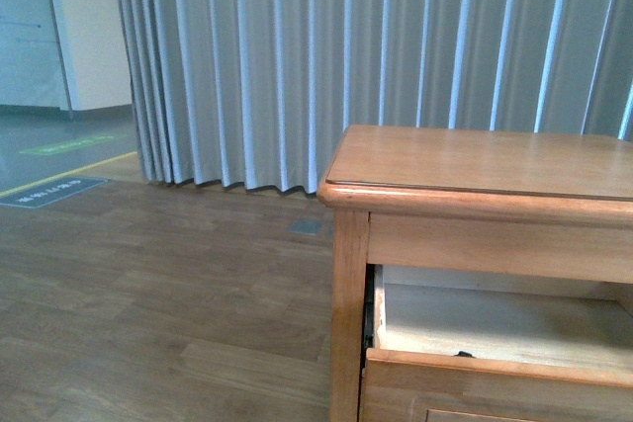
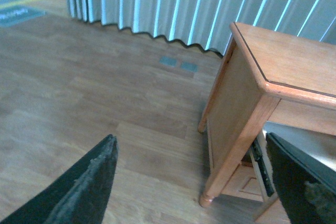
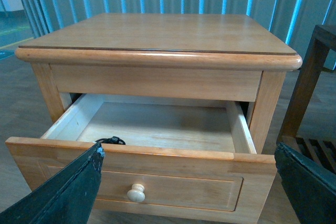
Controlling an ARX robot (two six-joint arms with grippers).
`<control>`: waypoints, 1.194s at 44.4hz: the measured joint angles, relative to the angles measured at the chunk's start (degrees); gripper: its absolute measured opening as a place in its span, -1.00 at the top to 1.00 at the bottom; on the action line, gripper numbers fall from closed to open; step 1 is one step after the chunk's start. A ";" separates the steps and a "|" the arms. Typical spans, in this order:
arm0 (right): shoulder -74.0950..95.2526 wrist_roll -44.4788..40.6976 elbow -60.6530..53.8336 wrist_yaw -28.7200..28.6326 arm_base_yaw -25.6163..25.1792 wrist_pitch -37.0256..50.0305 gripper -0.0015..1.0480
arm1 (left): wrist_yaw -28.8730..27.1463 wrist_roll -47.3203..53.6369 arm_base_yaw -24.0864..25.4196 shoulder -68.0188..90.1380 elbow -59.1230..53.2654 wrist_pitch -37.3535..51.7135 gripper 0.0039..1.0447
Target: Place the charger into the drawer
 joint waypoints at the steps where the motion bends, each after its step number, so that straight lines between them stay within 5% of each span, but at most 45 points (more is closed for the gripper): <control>1: -0.02 0.00 0.00 -0.02 0.00 0.00 -0.84 | 1.18 2.36 0.90 -1.01 -1.33 1.40 -0.54; 20: 0.00 0.00 0.00 0.00 0.00 0.00 -0.84 | 11.02 9.14 11.34 -11.93 -13.46 2.97 0.93; 27: -0.02 0.00 0.00 0.00 0.00 0.00 -0.84 | 17.88 9.66 18.84 -15.87 -16.28 2.10 0.93; 49: -0.02 0.00 0.00 -0.02 0.02 0.00 -0.84 | 18.49 9.79 19.10 -24.24 -20.50 -1.57 0.93; 53: 0.00 0.00 0.00 0.02 0.00 0.00 -0.84 | 18.56 9.86 19.08 -32.33 -21.42 -9.68 0.93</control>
